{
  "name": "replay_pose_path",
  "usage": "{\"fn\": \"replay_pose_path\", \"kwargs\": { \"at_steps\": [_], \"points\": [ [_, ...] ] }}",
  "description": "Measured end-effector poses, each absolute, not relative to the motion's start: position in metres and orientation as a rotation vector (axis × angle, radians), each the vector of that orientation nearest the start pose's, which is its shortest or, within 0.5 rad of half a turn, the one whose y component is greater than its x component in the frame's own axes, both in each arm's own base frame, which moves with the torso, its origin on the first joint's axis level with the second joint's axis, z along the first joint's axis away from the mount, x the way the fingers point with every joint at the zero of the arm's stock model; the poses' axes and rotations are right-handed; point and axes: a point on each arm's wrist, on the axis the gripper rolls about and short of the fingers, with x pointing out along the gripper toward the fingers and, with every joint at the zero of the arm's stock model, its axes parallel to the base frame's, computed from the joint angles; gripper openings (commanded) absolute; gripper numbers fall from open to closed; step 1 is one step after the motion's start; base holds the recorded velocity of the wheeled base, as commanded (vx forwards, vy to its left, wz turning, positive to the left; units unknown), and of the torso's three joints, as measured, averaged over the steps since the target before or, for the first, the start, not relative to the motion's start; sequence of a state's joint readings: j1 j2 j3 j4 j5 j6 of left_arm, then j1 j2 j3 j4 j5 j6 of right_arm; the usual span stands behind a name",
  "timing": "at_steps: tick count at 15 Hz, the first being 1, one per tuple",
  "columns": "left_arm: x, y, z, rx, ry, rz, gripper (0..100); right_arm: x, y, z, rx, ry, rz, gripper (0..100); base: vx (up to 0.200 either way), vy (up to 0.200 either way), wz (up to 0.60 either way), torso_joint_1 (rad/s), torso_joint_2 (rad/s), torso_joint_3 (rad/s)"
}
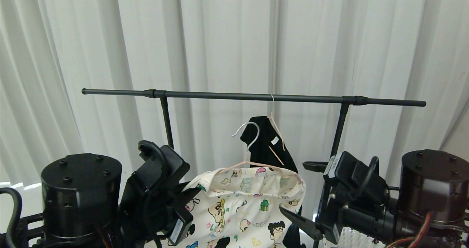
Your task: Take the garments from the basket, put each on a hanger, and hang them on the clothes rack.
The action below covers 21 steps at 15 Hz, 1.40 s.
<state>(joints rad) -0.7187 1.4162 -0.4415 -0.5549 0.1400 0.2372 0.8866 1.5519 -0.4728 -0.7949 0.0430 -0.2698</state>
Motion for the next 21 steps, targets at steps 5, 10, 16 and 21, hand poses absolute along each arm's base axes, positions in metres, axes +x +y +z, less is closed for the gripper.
{"fn": "replay_pose_path", "kwargs": {
  "at_steps": [5, 10, 16, 21],
  "points": [
    [0.138, -0.143, 0.154, 0.415, 0.261, -0.743, 0, 0.152, 0.185, 0.178, -0.433, 0.233, 1.086, 100, 0.0, 0.0, 0.0, 0.0, 0.0, 0.0],
    [0.131, -0.145, 0.159, 0.497, 0.181, -0.881, 0, 0.156, 0.183, 0.178, -0.48, 0.285, 1.126, 100, 0.0, 0.0, 0.0, 0.0, 0.0, 0.0],
    [0.13, -0.146, 0.165, 0.515, 0.141, -0.907, 0, 0.151, 0.178, 0.167, -0.572, 0.369, 1.171, 100, 0.0, 0.0, 0.0, 0.0, 0.0, 0.0],
    [0.128, -0.149, 0.167, 0.537, 0.119, -0.928, 0, 0.153, 0.182, 0.165, -0.577, 0.38, 1.176, 100, 0.0, 0.0, 0.0, 0.0, 0.0, 0.0]
  ]
}}
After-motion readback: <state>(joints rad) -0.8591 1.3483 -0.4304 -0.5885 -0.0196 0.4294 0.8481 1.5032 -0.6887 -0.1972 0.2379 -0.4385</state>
